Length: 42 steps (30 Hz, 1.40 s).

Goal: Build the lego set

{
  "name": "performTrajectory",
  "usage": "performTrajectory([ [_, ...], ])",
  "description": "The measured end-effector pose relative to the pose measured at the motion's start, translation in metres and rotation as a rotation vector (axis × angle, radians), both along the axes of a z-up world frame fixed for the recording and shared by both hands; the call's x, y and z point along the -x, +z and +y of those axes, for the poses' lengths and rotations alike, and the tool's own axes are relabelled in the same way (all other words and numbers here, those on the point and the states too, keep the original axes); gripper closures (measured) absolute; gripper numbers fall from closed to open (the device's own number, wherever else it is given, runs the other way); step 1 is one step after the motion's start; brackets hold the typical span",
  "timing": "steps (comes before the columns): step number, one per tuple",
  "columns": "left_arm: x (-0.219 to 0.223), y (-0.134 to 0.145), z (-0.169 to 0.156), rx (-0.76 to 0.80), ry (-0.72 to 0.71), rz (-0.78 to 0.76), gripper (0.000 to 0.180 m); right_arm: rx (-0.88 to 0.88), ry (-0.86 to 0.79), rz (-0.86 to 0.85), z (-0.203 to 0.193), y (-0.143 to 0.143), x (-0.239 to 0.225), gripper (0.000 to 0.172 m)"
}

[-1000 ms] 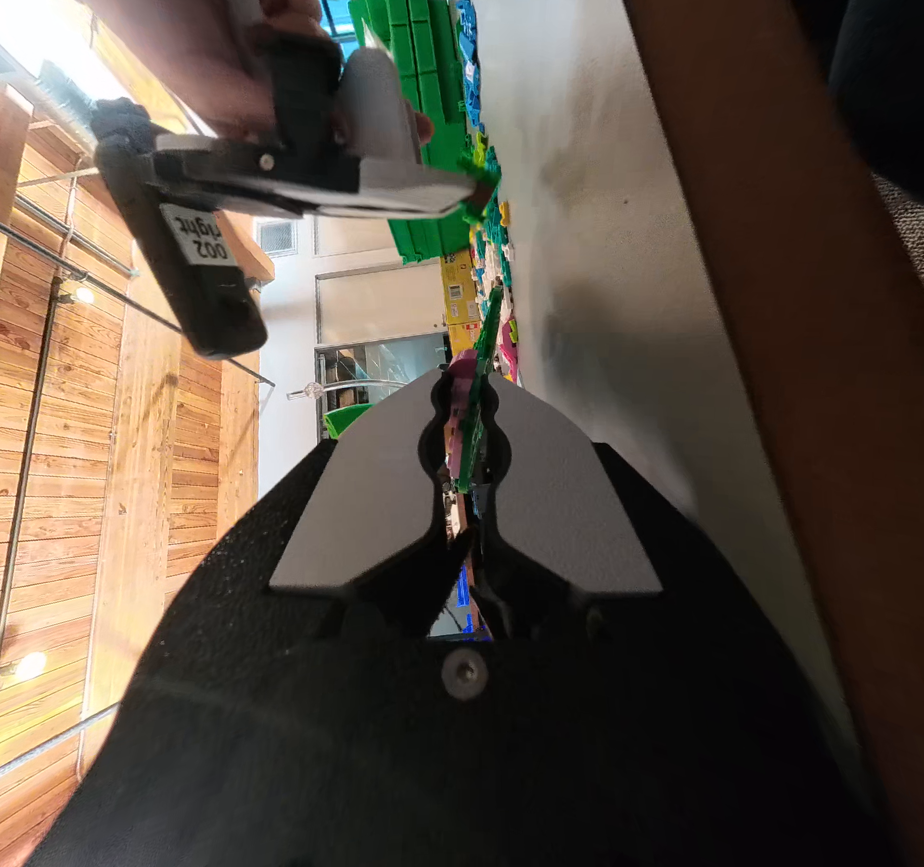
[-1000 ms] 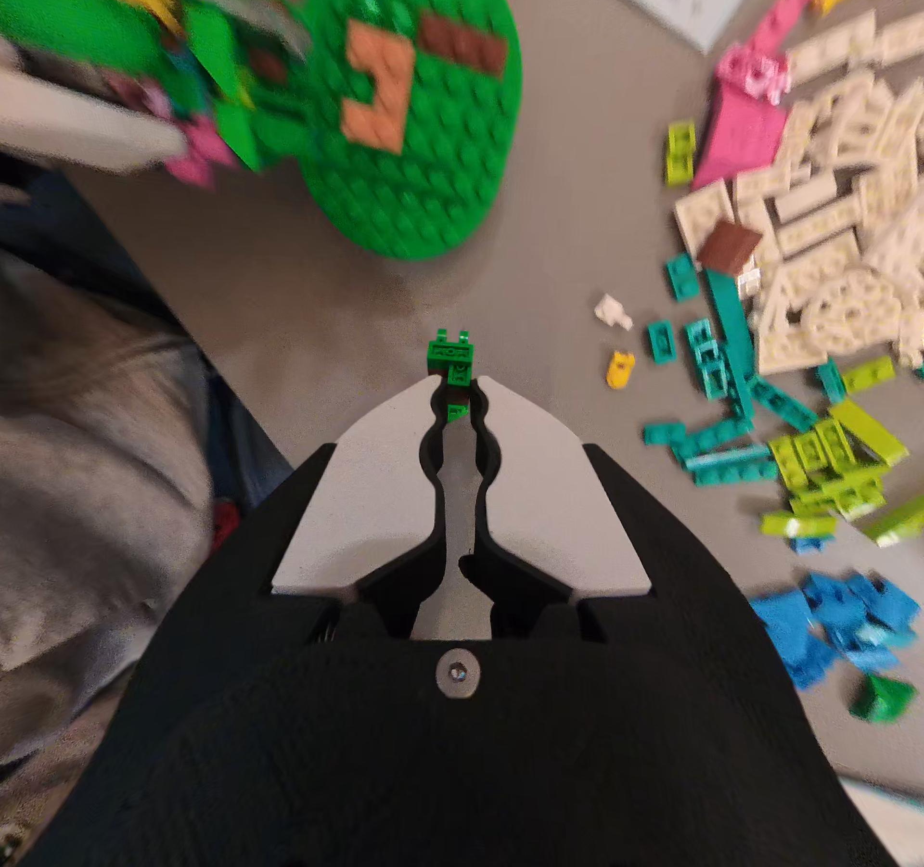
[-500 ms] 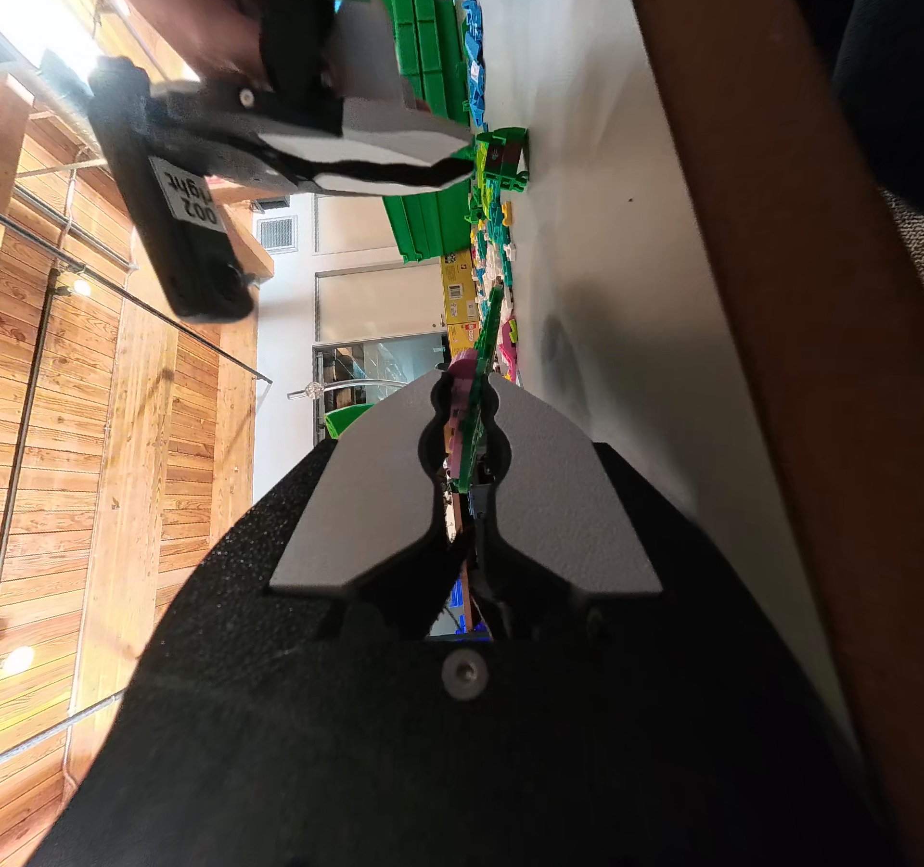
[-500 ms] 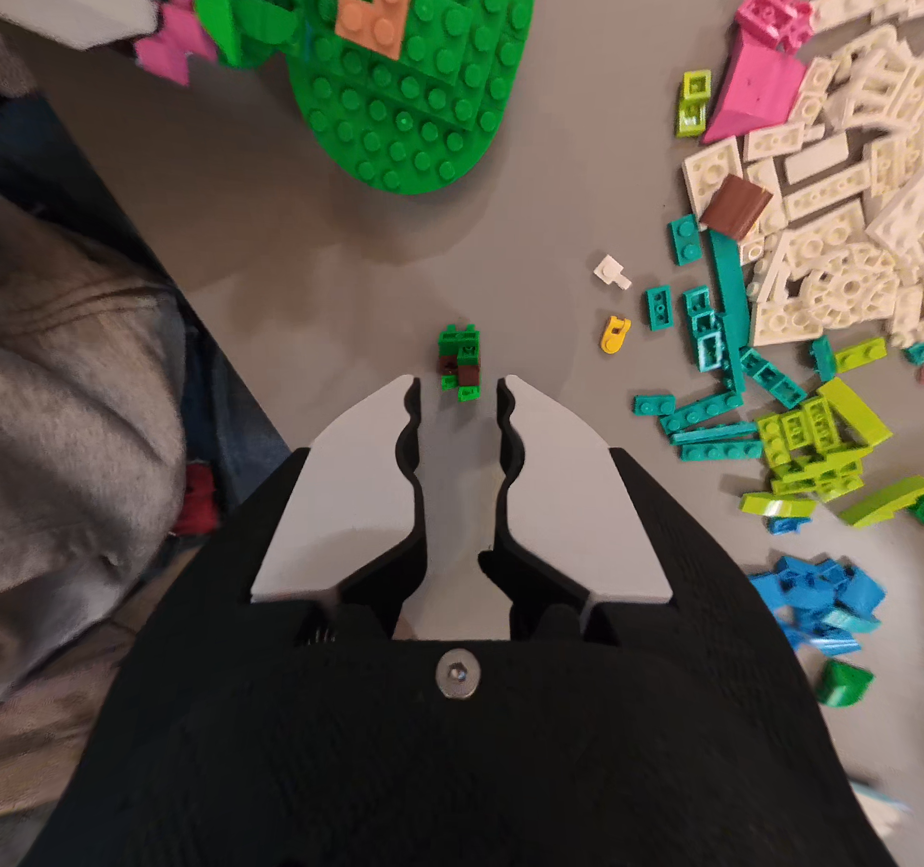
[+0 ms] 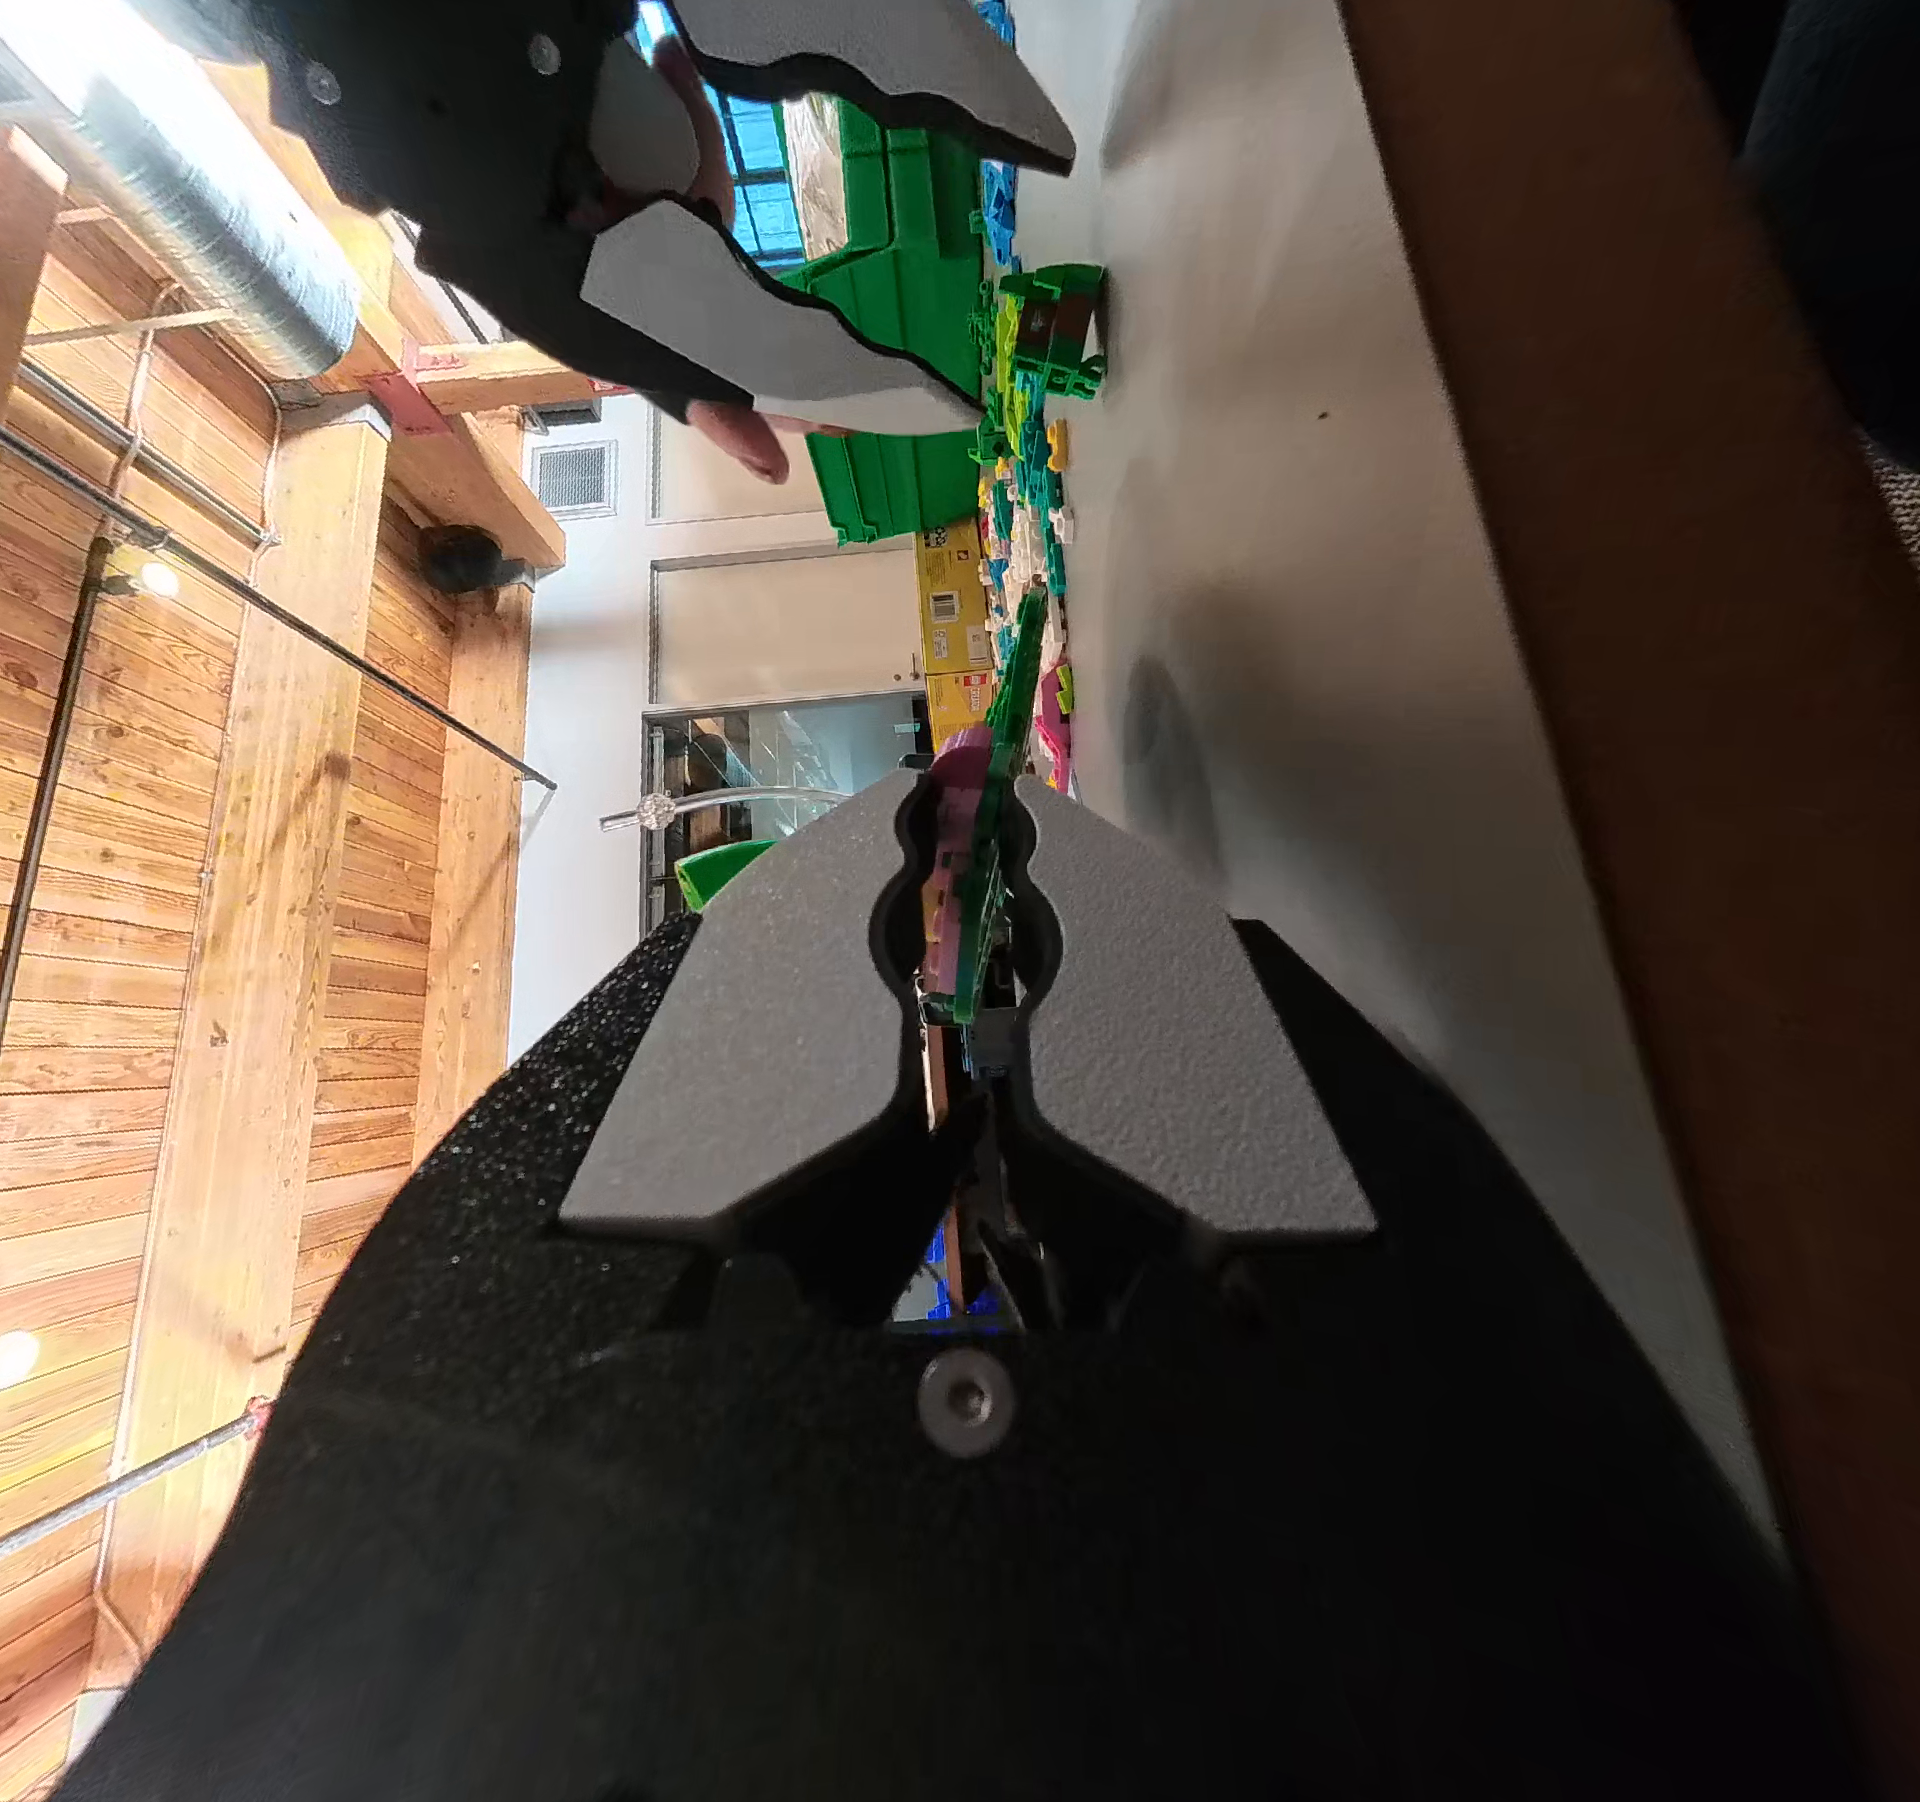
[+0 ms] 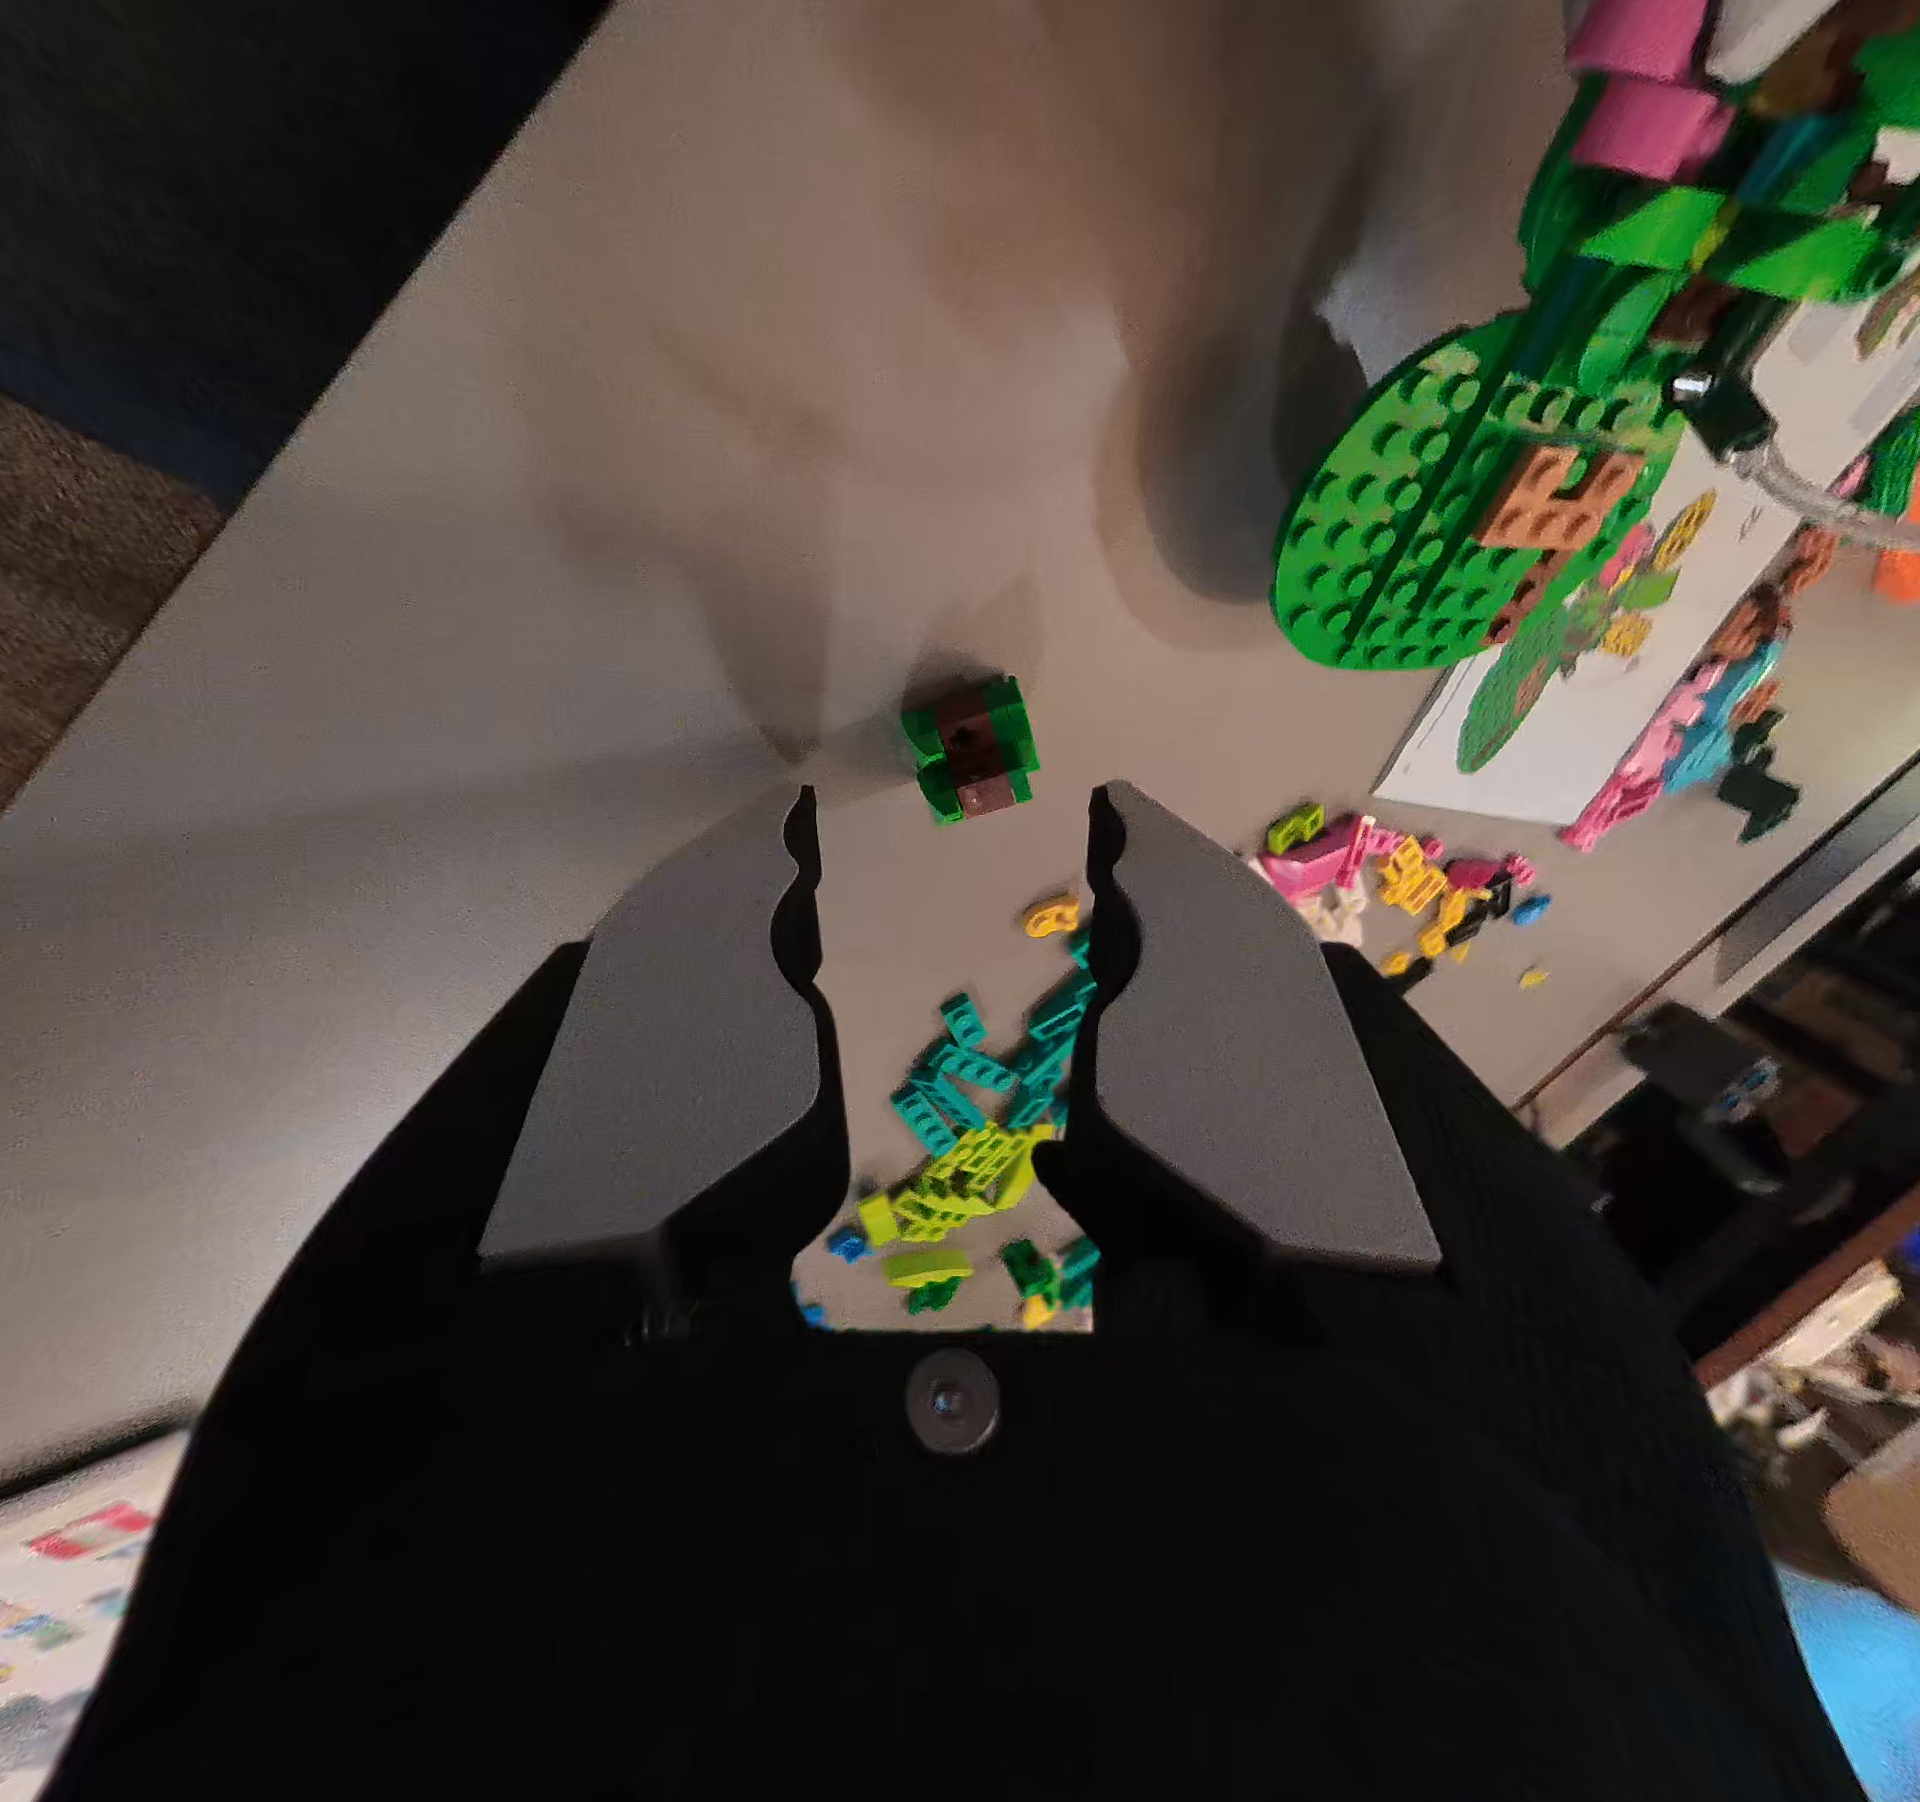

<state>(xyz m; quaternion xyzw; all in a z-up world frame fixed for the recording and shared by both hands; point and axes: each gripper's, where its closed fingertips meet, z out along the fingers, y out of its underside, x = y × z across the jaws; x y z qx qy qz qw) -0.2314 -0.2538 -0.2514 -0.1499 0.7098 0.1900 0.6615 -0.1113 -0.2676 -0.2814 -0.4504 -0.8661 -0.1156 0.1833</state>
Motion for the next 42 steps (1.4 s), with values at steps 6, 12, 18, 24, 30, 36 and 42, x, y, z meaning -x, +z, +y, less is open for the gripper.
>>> performTrajectory([
  [6,0.000,0.000,0.000,0.001,-0.001,-0.002,0.170,0.028,0.112,-0.087,0.000,-0.005,-0.002,0.129],
  [12,0.000,0.000,0.000,0.007,-0.004,-0.002,0.170,0.030,0.154,-0.126,0.004,-0.007,0.004,0.133],
  [18,0.000,0.000,0.000,0.010,-0.006,-0.002,0.170,0.044,0.175,-0.155,0.002,-0.010,0.004,0.137],
  [24,0.000,-0.001,0.000,0.017,-0.006,0.001,0.170,0.069,0.165,-0.152,0.001,-0.011,0.005,0.145],
  [30,0.001,-0.002,-0.001,0.028,-0.011,0.004,0.170,0.089,0.101,-0.080,0.001,-0.010,0.010,0.150],
  [36,0.001,0.004,-0.006,0.103,-0.068,-0.027,0.169,0.254,-0.130,0.343,0.005,0.034,0.061,0.150],
  [42,0.002,-0.004,-0.016,0.179,-0.161,0.019,0.170,0.487,-0.221,0.587,0.000,0.063,0.104,0.150],
])
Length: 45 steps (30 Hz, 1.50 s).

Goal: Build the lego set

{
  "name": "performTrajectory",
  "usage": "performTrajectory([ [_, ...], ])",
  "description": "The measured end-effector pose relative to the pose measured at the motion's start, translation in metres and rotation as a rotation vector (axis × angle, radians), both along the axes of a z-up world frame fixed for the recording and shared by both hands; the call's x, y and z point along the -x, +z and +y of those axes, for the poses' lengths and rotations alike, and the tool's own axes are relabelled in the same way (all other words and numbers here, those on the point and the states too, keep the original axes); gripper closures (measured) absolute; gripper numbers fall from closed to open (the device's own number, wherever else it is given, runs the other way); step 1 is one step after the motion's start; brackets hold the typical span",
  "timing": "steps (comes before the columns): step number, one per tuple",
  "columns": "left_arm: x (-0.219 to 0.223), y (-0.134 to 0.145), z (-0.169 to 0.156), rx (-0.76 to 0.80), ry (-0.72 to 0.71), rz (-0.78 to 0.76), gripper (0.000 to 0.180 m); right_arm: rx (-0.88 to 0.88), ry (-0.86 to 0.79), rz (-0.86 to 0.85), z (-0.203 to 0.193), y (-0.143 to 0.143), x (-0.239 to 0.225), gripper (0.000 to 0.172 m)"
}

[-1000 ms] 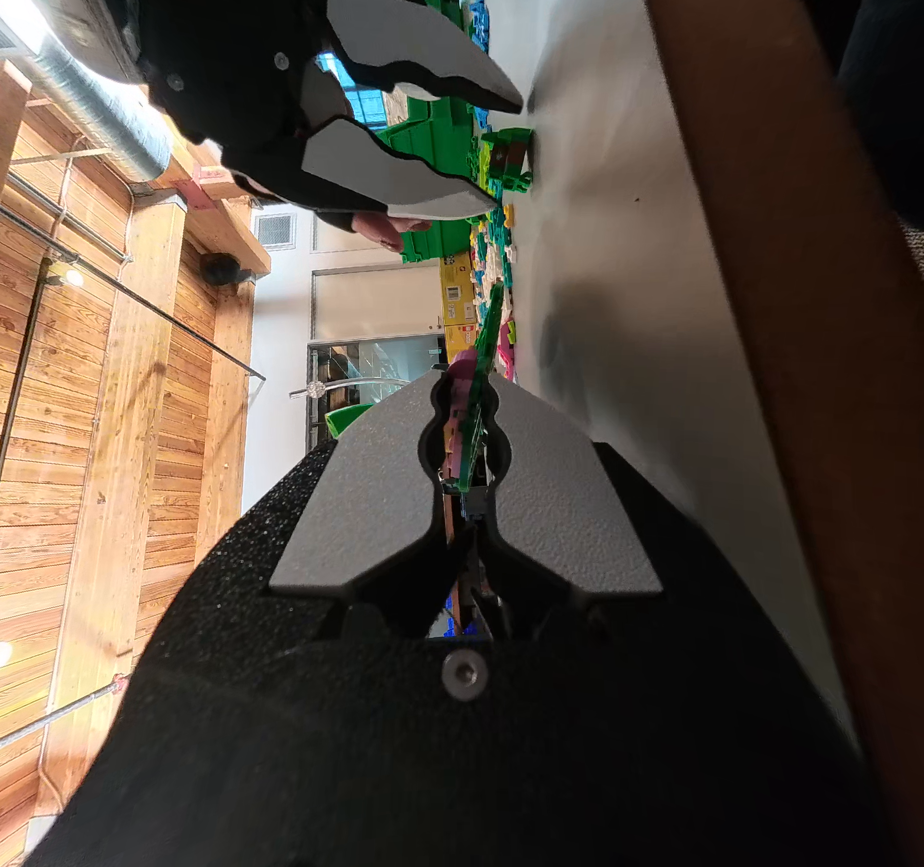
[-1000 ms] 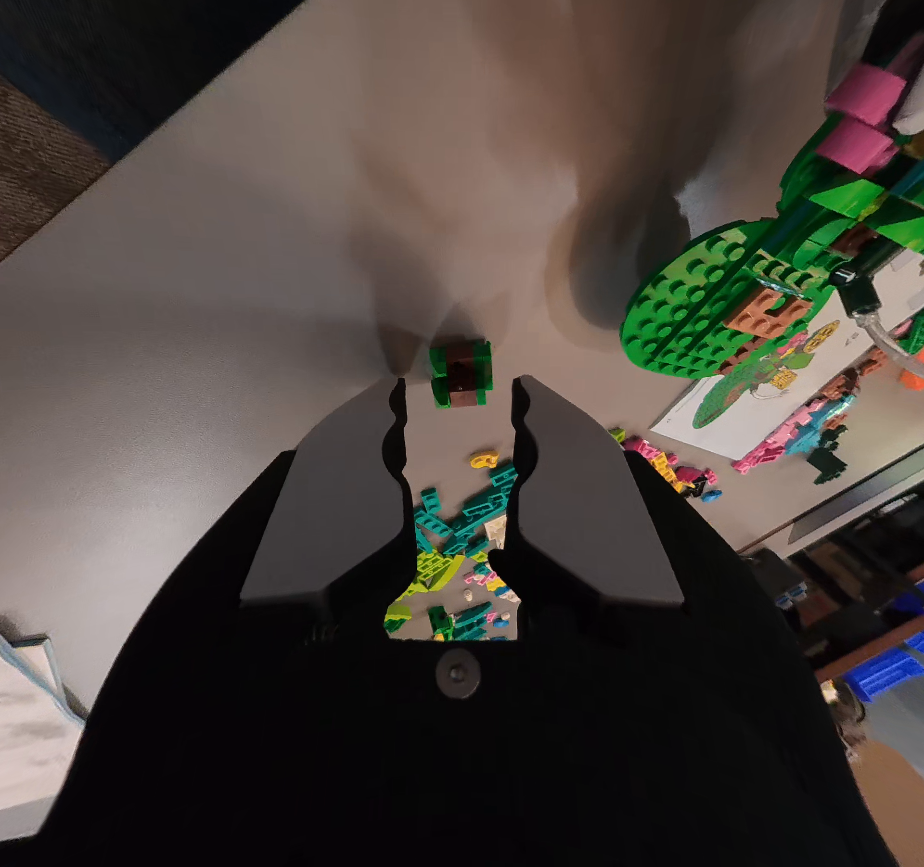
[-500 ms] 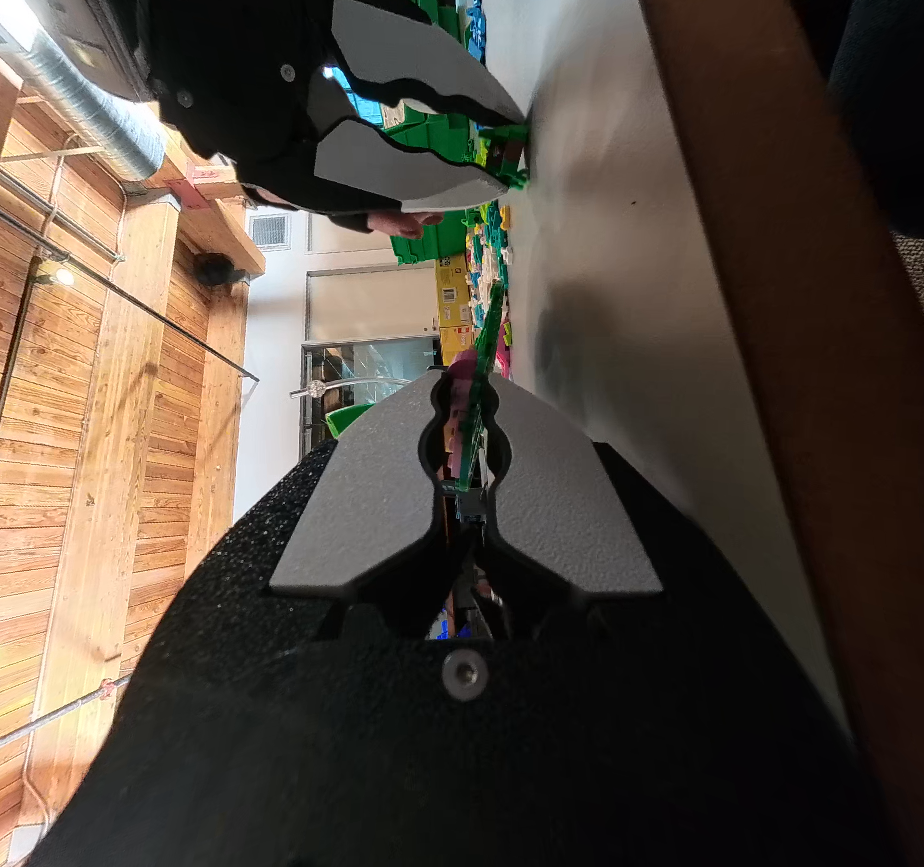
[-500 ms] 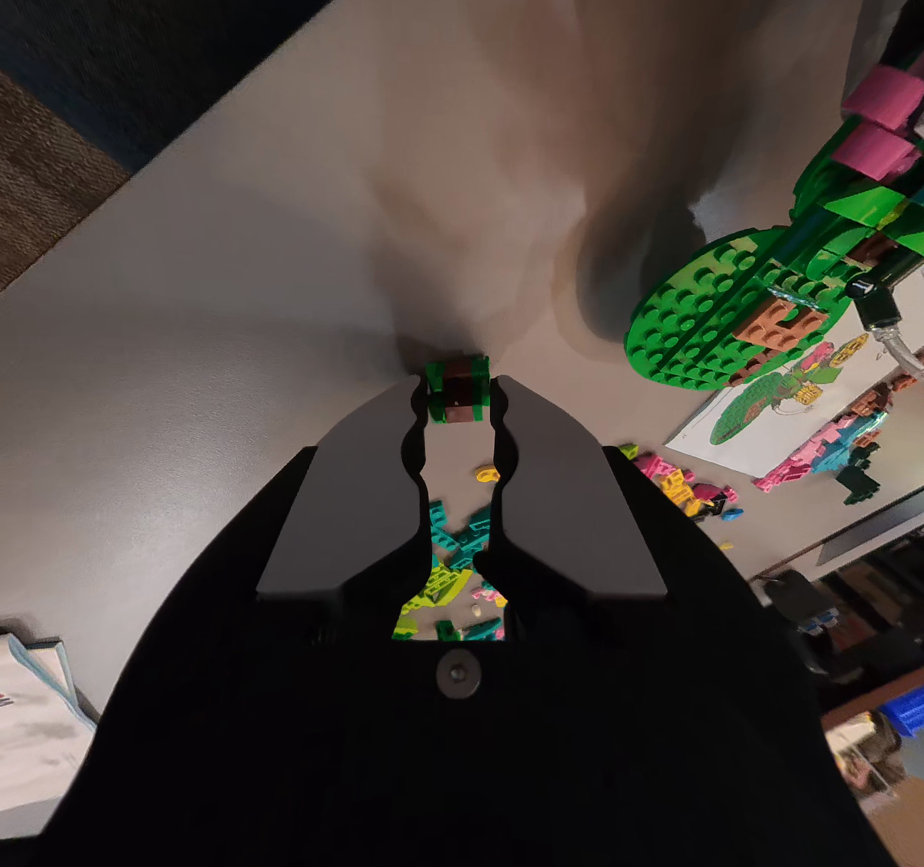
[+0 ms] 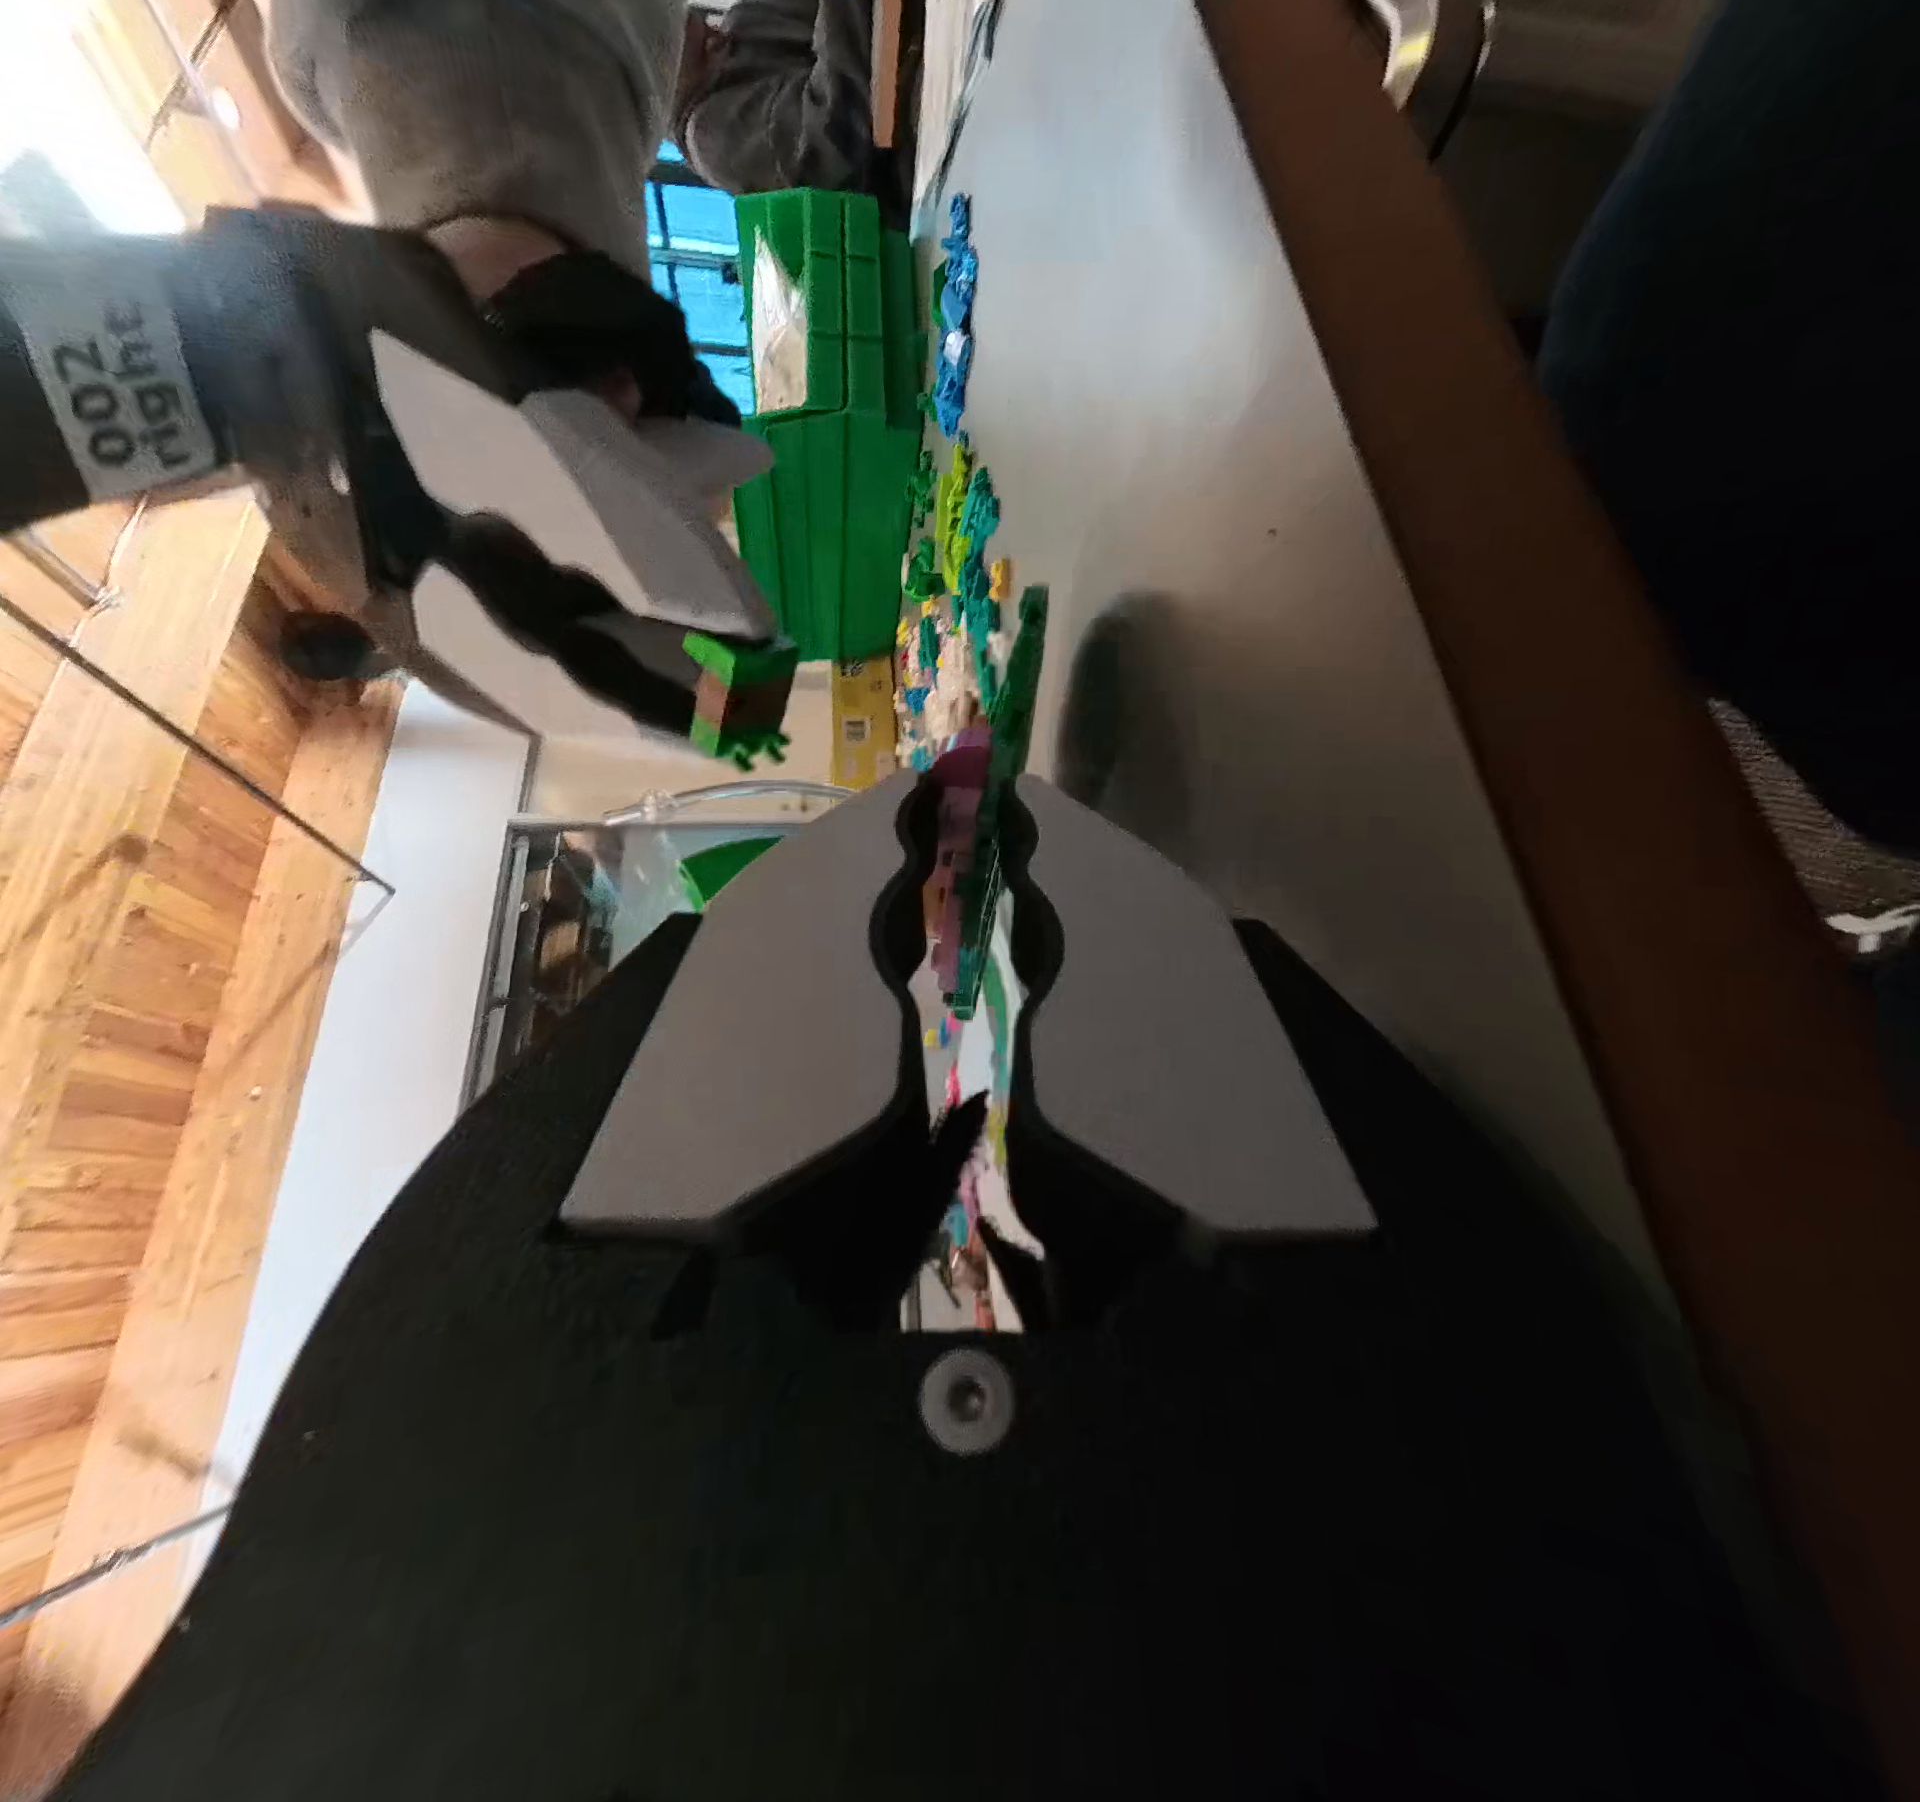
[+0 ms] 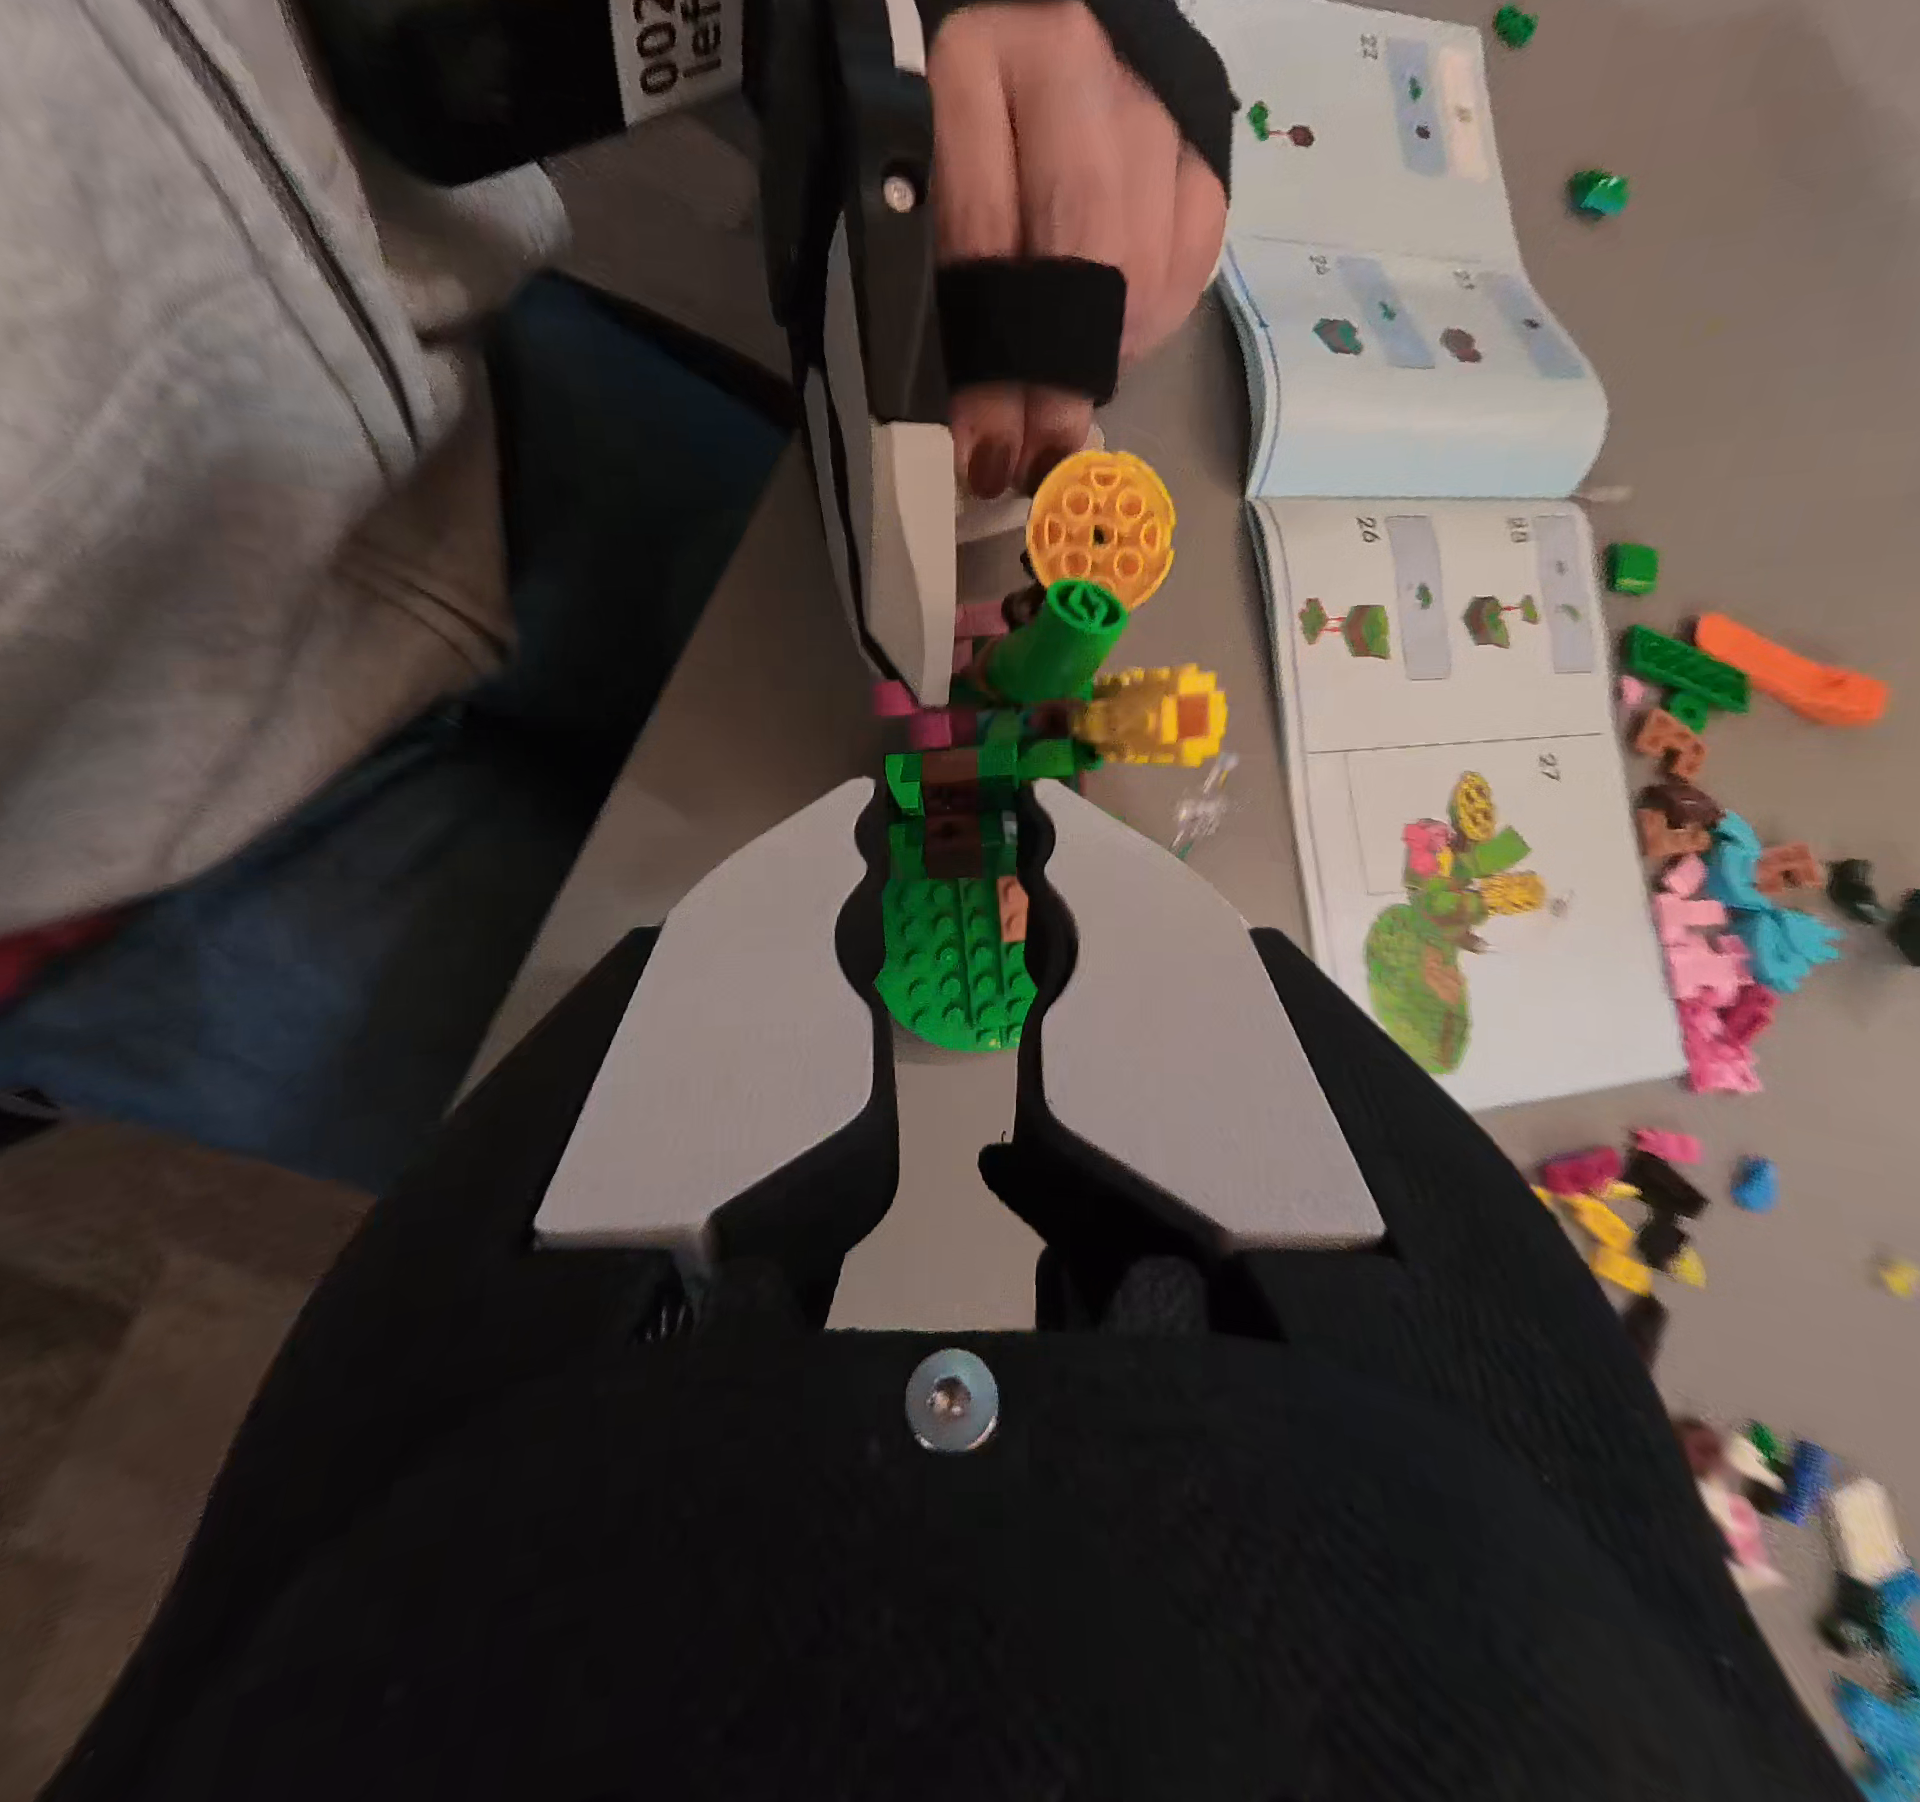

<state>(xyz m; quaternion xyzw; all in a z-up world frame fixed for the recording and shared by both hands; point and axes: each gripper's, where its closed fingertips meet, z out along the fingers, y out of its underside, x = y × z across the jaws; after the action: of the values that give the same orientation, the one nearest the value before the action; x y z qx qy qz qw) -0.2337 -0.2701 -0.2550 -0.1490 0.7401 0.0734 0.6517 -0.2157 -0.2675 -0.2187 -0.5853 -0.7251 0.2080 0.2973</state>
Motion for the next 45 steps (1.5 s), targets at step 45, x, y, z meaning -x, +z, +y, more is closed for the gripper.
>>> performTrajectory([
  [45,0.000,-0.003,-0.017,0.120,-0.150,0.040,0.170,0.041,-0.018,-0.246,-0.004,-0.039,0.006,0.151],
])
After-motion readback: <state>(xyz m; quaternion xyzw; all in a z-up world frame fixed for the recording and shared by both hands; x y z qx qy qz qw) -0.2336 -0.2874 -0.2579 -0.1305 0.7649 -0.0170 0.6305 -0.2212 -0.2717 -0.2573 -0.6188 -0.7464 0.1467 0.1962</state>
